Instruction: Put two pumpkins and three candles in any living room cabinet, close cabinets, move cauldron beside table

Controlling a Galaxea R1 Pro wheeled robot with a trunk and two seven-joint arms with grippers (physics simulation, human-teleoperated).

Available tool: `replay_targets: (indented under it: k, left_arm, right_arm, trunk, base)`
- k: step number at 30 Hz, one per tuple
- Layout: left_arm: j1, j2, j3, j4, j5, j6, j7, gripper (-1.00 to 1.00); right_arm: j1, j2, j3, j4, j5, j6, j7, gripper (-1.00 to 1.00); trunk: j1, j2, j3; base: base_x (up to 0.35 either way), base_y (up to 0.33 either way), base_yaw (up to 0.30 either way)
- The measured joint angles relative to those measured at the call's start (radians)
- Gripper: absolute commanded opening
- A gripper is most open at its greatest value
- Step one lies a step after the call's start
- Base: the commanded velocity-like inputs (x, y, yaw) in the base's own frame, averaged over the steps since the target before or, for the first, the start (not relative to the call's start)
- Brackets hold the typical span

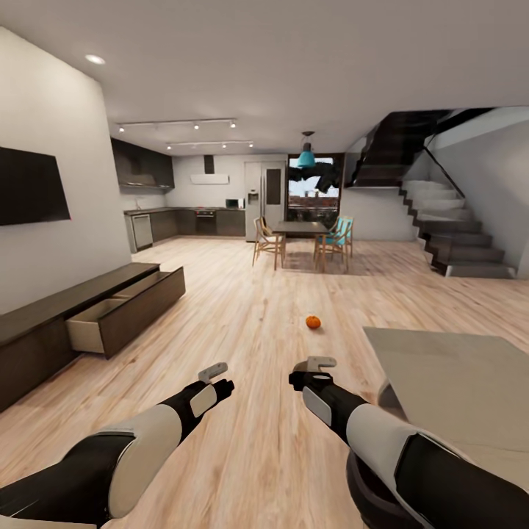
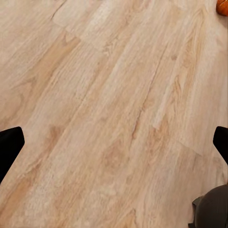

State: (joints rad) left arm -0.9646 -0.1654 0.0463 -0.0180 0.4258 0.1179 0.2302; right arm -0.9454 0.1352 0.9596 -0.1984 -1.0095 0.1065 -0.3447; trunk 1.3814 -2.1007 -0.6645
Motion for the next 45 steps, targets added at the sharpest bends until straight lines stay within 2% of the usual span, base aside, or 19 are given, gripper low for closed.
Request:
replay_targets:
  k: [9,29,45]
  left_arm:
    - [0.000,-0.001,0.000,0.000,0.000,-0.001,0.000,1.00]
    - [0.000,-0.002,0.000,0.000,0.000,-0.001,0.000,1.00]
    - [0.000,-0.003,0.000,0.000,0.000,-0.001,0.000,1.00]
  right_arm:
    - [0.000,0.000,0.000,0.000,0.000,0.000,0.000,-1.00]
    - [0.000,0.000,0.000,0.000,0.000,0.000,0.000,-1.00]
    - [0.001,0.000,0.000,0.000,0.000,0.000,0.000,-1.00]
  trunk:
    - [0.000,0.000,-0.002]
    - [0.000,0.000,-0.020]
    - [0.000,0.000,-0.020]
  base:
    - [0.218,0.000,0.022]
    - [0.215,0.004,0.129]
    - [0.224,0.189,0.001]
